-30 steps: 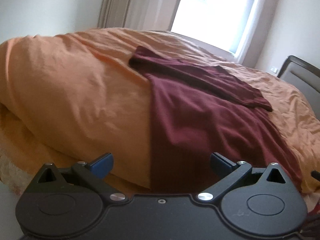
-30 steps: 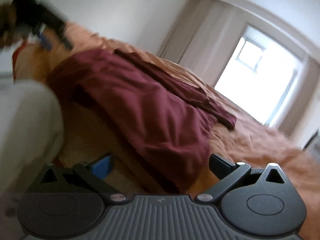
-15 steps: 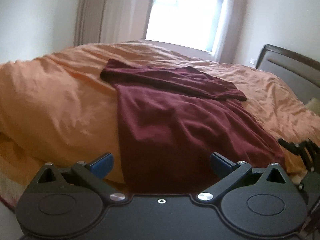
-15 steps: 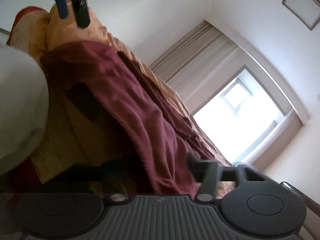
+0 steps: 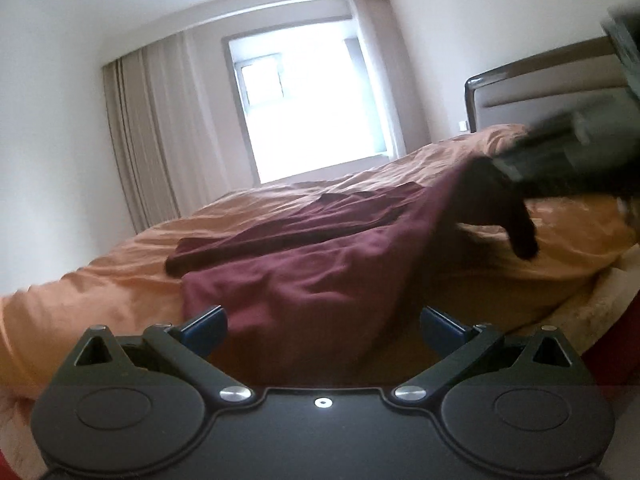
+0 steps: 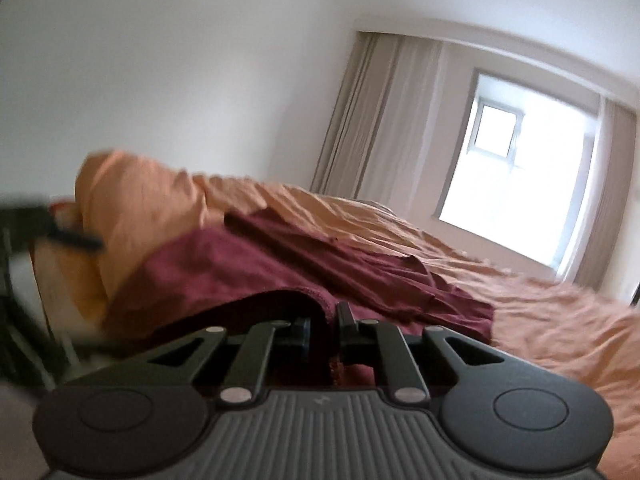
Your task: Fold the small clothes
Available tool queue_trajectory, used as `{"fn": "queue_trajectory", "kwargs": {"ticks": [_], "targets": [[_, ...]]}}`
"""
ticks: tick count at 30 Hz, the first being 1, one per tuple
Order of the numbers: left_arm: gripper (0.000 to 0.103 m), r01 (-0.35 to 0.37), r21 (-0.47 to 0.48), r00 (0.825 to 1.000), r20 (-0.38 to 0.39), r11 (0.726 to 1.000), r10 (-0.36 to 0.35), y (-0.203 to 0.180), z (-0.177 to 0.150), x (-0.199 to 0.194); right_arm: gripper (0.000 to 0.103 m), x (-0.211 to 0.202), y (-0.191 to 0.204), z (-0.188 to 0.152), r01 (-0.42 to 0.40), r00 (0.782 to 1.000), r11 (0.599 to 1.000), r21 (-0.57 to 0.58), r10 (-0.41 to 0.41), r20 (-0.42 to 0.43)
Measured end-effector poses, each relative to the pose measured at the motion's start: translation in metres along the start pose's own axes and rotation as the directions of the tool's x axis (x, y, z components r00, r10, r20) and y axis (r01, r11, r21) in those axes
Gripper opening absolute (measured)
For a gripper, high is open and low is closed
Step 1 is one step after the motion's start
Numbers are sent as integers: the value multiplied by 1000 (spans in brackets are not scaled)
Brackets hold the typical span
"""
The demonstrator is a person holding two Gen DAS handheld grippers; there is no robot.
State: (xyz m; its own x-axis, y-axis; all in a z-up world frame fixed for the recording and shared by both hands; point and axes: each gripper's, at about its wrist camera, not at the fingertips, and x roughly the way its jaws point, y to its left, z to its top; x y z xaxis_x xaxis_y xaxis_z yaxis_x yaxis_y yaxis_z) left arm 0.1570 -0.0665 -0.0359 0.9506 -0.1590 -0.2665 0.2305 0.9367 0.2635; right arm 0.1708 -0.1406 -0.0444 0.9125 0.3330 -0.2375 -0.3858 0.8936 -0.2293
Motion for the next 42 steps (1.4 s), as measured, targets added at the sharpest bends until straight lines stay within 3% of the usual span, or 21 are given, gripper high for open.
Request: {"fn": "queue_trajectory", "kwargs": {"ticks": [5,9,12,15,17,24,27,29,32,35,42], "targets": [[101,-74,29,997,-25,997,75,-35,10,33,14,3,-19,15,-24,1000,998,62,24,2],[81,-102,130,982,-144,986,120,-46,11,63,14,-4,-26,17,-28,1000,996,83,27,6],[71,-131,112,980,-133,985,145,-34,9,63,13,-5,-29,17,-31,999,994,108,29,16],[48,-182,151,973,-117,972,201,-21,2,64,13,-6,-31,16,-23,1000,993,116,21,22],[22,-199,172,969,-114,965,220,-13,-2,60,13,-6,-30,14,-17,1000,993,114,15,21],[20,-281,301,951,-40,911,307,14,-16,48,13,-10,-17,-3,36,999,999,14,-35,-11],[18,-283,315,951,-33,906,309,23,-13,43,13,-9,-5,-14,61,998,996,-69,-63,-31],[6,-278,335,953,-20,901,301,24,-9,38,13,-8,5,-20,77,996,989,-126,-82,-37],[3,-269,401,958,17,876,287,21,-5,31,10,-11,24,-28,134,990,959,-249,-143,-16],[3,-252,444,964,39,860,263,24,-3,23,9,-18,43,-34,211,976,901,-380,-213,36],[2,-225,448,974,68,865,218,33,6,-13,8,-49,62,-38,269,963,859,-436,-242,117]]}}
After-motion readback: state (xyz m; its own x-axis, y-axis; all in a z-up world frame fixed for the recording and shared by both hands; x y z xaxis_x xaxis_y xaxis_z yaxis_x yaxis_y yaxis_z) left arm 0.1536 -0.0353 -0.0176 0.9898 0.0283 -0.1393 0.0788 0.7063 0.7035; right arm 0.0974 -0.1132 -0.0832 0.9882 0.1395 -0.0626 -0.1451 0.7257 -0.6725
